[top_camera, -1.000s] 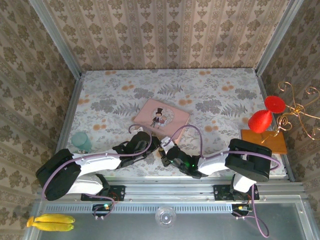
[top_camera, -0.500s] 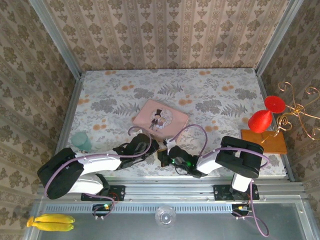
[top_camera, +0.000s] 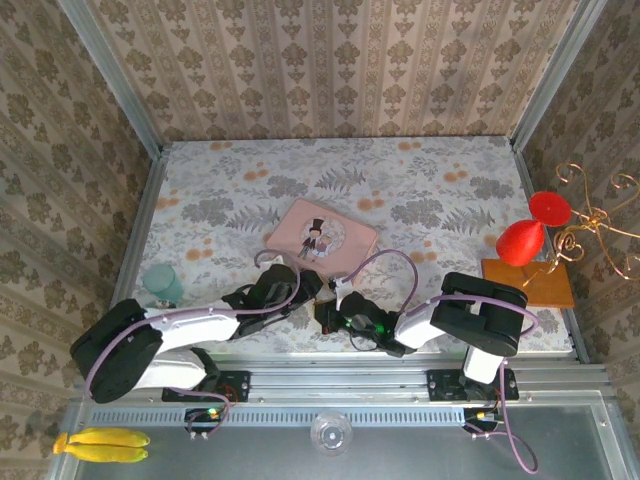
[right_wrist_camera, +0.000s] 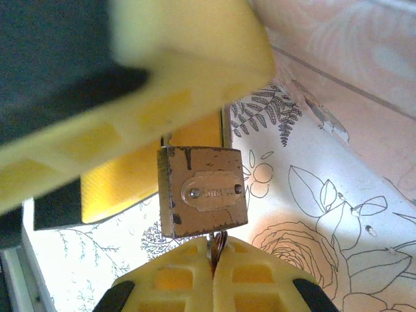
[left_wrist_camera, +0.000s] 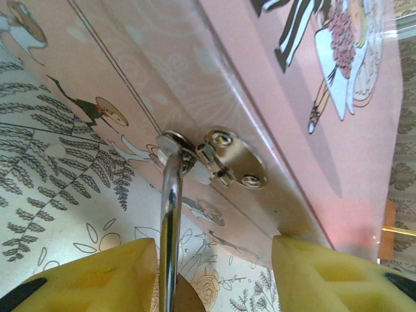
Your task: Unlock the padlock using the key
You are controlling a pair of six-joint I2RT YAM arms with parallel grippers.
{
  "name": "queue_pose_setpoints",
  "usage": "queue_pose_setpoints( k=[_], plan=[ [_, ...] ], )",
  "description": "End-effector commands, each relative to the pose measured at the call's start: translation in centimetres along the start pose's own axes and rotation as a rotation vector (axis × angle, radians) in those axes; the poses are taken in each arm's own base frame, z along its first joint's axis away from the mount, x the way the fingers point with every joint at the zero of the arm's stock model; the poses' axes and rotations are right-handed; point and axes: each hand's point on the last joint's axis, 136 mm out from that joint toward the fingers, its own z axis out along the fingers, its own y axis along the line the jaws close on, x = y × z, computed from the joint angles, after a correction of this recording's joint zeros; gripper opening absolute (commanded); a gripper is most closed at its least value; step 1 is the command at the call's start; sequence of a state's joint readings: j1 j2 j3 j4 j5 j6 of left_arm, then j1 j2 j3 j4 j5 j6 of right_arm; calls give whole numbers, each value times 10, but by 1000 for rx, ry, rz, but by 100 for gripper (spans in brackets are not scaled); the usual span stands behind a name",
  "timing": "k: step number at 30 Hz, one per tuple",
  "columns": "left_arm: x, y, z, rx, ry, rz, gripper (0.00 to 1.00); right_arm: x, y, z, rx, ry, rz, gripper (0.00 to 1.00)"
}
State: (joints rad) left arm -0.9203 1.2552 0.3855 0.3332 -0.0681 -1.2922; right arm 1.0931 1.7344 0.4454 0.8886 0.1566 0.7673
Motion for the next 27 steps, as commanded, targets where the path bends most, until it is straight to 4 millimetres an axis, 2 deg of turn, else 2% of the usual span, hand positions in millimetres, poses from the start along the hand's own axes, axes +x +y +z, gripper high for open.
queue_pose_setpoints(
  k=[1,5,9,15,20,24,27],
  plan=[
    [-12,2,-9,-2,-45,3,54,-3,8,-3,-39,-16,31,0],
    [-16,10,-14,-25,-57,3,58,-3,3,-4,-8,-9,41,0],
    [-23,15,-21,-37,-73,13,59,-1,-3,-5,45,17,35,10],
    [-37,13,-37,-60,-107,84,61,-1,-15,-9,146,62,-37,30],
    [-48,7,-45,-48,-122,143,61,-10,-19,-9,150,53,-47,38],
    [-56,2,-50,-36,-119,204,62,-20,-17,-7,133,51,-48,40],
    [-61,1,-55,-37,-119,257,63,-33,-25,-7,149,40,-44,42]
  ],
)
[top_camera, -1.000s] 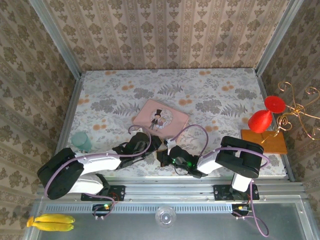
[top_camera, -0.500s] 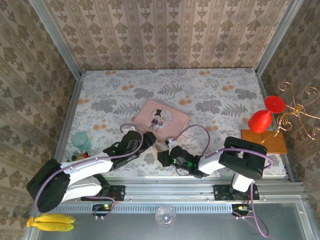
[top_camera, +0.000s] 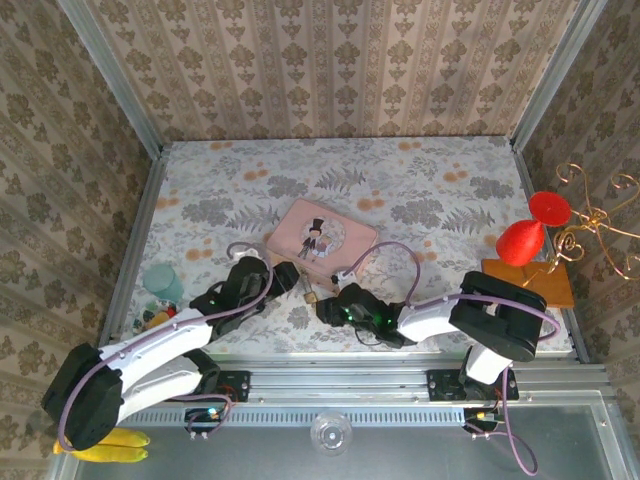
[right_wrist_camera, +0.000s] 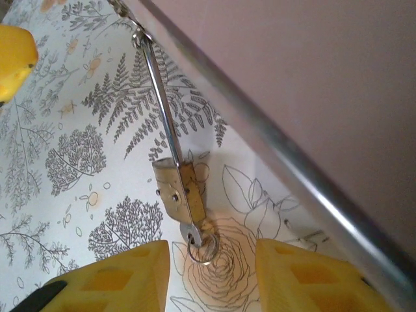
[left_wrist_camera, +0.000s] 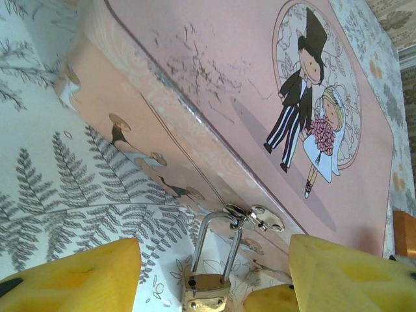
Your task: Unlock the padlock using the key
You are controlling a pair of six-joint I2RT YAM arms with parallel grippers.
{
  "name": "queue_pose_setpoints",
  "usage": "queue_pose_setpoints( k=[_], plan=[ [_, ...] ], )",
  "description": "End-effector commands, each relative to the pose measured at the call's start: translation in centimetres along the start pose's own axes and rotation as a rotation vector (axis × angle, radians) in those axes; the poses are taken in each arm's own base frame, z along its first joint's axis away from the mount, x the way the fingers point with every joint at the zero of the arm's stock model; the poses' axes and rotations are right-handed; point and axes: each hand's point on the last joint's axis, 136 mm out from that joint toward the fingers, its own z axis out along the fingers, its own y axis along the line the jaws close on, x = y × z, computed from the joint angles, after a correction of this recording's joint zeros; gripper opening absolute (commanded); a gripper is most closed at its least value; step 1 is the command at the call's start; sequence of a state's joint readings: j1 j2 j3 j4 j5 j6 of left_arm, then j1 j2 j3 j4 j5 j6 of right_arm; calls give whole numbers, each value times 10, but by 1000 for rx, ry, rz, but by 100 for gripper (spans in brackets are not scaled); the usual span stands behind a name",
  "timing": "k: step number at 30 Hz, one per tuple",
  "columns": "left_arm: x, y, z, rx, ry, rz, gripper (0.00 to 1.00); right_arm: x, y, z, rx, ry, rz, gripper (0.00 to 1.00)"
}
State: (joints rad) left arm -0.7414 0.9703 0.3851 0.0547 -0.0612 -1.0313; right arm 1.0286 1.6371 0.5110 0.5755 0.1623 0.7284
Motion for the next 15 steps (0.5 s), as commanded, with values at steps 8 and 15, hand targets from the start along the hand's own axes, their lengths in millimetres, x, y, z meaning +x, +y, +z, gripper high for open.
queue_pose_setpoints(
  k=[8,15],
  plan=[
    [-25,-10,-16,34,1,225,67,-75,-40,-11,31,-67,3,56],
    [-40,-3,-15,-22,22,305,67,-105,-55,-28,-13,-96,81,56]
  ],
)
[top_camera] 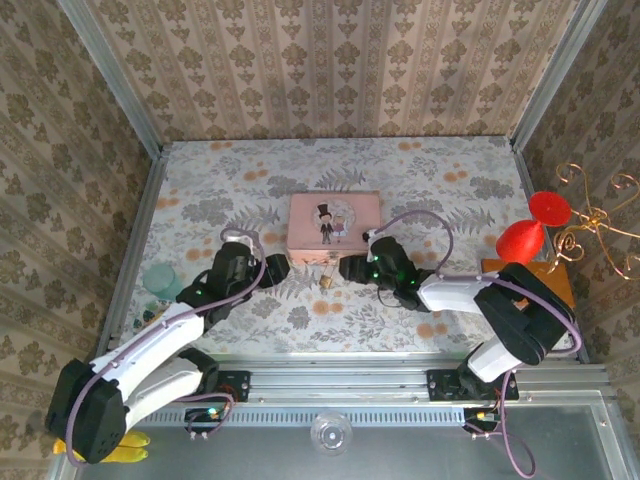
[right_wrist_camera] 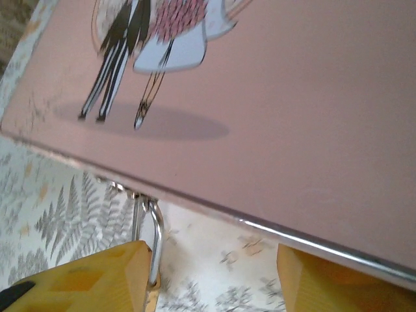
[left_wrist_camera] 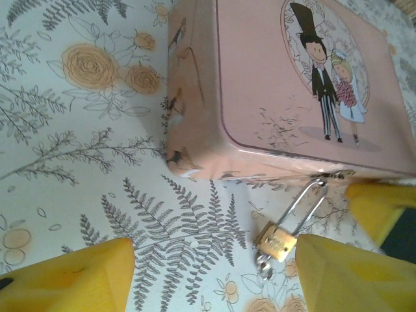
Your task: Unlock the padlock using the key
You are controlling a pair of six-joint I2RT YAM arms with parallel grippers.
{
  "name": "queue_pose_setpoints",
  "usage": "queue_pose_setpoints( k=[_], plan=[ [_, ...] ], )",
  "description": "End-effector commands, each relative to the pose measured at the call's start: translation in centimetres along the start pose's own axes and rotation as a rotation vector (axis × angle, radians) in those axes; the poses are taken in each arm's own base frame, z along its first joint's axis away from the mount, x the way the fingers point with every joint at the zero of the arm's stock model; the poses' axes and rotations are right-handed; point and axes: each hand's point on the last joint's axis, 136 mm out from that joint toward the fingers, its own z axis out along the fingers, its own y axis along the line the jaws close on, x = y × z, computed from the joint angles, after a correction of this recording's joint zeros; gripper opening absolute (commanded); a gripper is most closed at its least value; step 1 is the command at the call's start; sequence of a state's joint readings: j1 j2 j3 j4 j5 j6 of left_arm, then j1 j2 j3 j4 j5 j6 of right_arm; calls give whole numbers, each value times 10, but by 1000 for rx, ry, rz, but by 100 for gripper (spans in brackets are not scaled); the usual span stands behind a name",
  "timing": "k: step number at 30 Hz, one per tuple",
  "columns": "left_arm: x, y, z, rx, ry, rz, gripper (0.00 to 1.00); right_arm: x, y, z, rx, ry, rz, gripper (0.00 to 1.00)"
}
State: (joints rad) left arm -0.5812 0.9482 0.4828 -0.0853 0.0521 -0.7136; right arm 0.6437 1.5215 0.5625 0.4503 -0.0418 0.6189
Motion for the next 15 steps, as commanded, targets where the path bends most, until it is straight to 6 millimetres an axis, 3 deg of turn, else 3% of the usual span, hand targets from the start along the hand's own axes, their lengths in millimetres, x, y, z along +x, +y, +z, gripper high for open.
queue_pose_setpoints(
  k=[1,7,11,15],
  plan=[
    [-9,-4,-4,1,16,93,68,-10,26,-14,-91,-4,-10,56],
    [-25,-9,-1,-6,12,160,69,5,31,-32,-90,-59,117,55],
    [-34,-14,7,21,34,167,69,19,40,-25,-75,-50,100,54],
    [-41,-14,16,31,39,156,69,31,33,-12,-33,-35,116,52]
  ],
)
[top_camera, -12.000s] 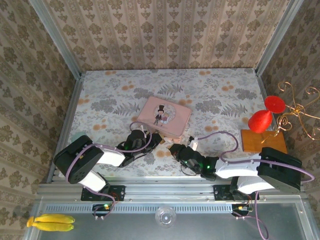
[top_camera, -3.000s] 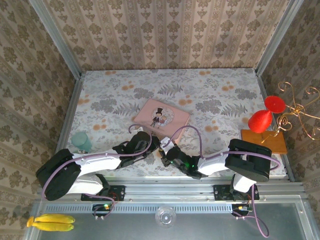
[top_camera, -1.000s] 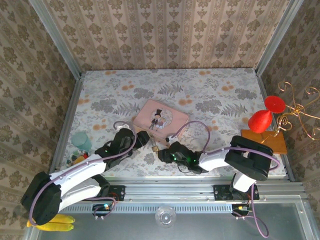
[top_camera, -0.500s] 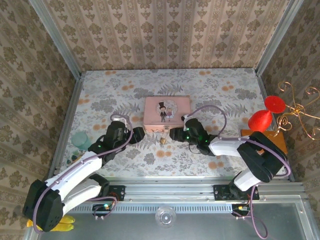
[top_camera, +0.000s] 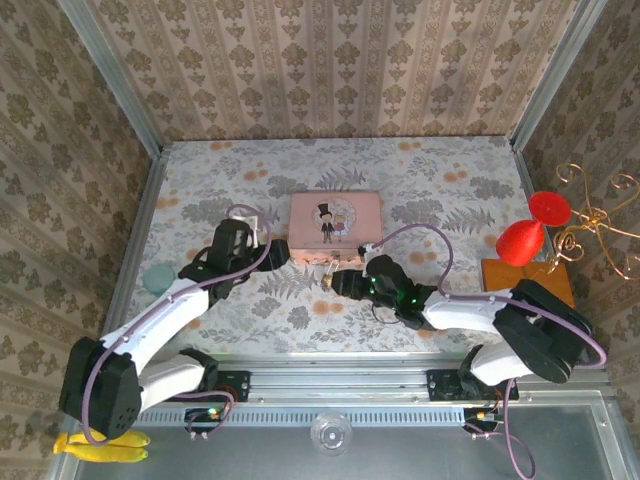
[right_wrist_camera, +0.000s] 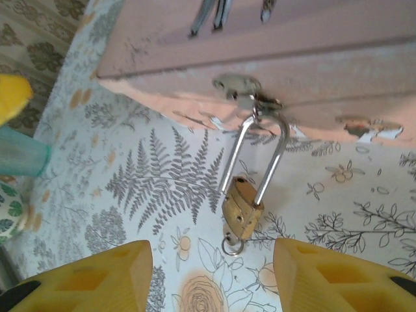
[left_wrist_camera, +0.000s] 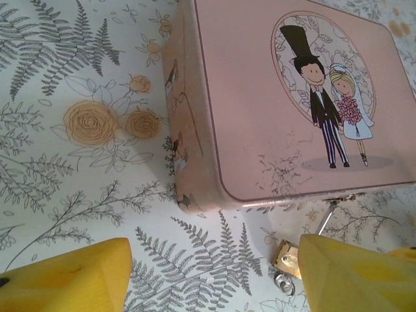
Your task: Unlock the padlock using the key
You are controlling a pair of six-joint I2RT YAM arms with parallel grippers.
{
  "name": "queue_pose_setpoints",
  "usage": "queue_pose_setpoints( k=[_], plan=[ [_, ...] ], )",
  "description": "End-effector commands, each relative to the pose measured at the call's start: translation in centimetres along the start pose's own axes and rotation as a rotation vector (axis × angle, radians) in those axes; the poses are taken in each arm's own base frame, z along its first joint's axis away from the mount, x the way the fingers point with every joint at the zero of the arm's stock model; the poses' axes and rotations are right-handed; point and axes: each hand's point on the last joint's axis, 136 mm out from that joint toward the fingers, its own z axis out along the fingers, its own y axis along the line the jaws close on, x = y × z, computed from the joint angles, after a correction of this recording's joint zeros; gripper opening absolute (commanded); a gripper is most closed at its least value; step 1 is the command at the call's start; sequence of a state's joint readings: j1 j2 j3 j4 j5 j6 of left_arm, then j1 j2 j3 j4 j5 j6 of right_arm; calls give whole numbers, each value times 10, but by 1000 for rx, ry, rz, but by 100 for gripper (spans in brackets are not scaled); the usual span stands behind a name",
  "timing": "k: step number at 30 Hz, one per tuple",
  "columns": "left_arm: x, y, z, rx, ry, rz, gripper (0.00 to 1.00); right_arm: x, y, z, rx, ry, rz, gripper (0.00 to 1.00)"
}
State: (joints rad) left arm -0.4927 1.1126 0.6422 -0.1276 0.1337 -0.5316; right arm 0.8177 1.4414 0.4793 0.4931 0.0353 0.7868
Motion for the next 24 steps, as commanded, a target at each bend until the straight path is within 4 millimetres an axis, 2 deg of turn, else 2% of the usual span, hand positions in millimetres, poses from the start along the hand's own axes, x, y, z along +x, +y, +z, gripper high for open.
queue_pose_setpoints(
  k=[1,7,8,10,16,24],
  plan=[
    [-11,-9,2,45,-1,33,69,-5,-9,9,48,-52,47,51],
    [-13,-8,13,54,15,27,69,-6,-11,21,55,-64,63,45],
    [-17,2,14,35,5,9,69,-7,-11,23,55,-68,64,45],
    [-18,3,18,38,8,6,69,-10,-12,26,49,-75,71,43],
    [-21,1,33,71,32,-8,69,-16,-20,35,23,-89,136,36],
    [-23,-2,44,102,39,-13,69,-21,-16,46,-23,-89,156,33]
  ],
)
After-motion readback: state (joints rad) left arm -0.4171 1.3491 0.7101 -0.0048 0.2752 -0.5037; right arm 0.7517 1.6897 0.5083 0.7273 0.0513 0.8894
